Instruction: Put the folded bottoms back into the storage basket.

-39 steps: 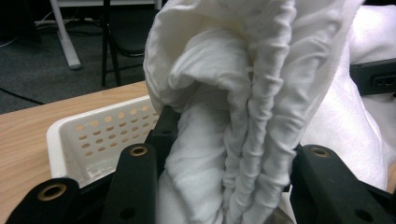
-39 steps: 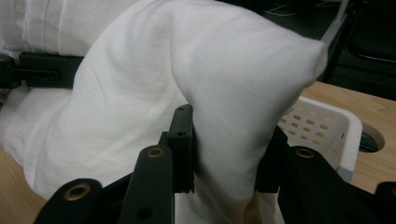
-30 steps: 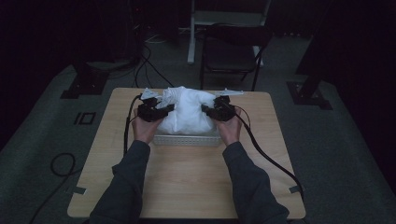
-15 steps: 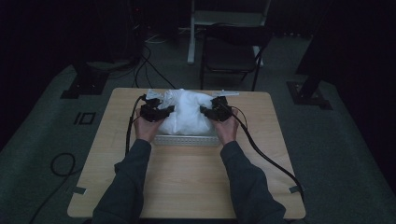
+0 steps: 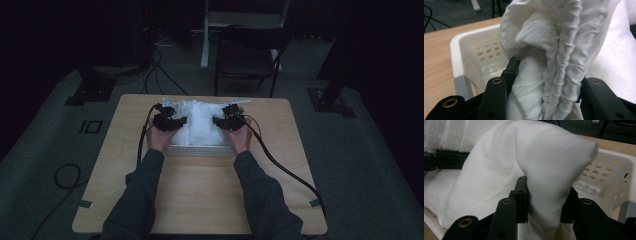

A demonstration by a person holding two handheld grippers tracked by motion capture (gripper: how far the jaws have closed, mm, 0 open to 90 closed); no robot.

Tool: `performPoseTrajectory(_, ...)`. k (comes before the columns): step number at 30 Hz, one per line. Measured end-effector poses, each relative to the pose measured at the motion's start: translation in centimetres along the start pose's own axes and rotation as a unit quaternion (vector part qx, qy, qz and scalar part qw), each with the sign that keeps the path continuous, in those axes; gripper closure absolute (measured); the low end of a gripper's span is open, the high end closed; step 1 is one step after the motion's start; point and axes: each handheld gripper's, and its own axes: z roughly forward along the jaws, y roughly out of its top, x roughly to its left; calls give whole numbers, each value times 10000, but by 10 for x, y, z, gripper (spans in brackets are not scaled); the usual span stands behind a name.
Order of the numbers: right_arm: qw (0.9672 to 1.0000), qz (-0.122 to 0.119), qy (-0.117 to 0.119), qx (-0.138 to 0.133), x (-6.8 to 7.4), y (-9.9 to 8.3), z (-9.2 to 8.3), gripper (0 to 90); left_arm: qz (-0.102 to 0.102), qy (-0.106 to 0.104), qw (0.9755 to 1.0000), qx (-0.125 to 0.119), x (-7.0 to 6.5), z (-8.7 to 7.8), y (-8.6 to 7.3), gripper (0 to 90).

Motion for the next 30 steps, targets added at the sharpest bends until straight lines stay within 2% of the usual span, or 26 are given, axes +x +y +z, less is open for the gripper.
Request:
performPoseTrajectory(7,9999,35,-34,132,-1,-4,6,663,52,125,9996,228,-2,5,-2,549)
performPoseTrajectory(9,9997,45,-59,226,-2,-4,9,641,17,201,9987,478,-2,9,-4,510)
performPoseTrajectory(12,9980,139,-212,587,-7,-6,15,486,-9,357,9975,602,-3,8,-4,425)
performPoseTrajectory(14,9961,274,-239,805,-12,-6,17,386,-9,433,9976,537,-2,5,-5,389)
performPoseTrajectory(15,9963,246,-300,765,-14,-7,16,373,-36,449,9978,483,-1,3,-6,376)
performPoseTrajectory(17,9970,178,-458,597,-14,-6,10,305,-237,390,9986,283,4,-5,-9,373)
performPoseTrajectory(18,9971,136,-561,501,-15,-5,6,301,-312,407,9985,191,6,-8,-10,373)
performPoseTrajectory(20,9977,73,-579,338,-15,-2,-3,301,-440,392,9982,-50,12,-19,-12,376)
performPoseTrajectory(23,9985,112,-538,84,-16,-1,-15,304,-431,452,9980,-140,16,-31,-15,387)
performPoseTrajectory(30,9976,99,-653,-185,-25,-15,-37,313,-519,545,9968,-279,28,-45,-26,390)
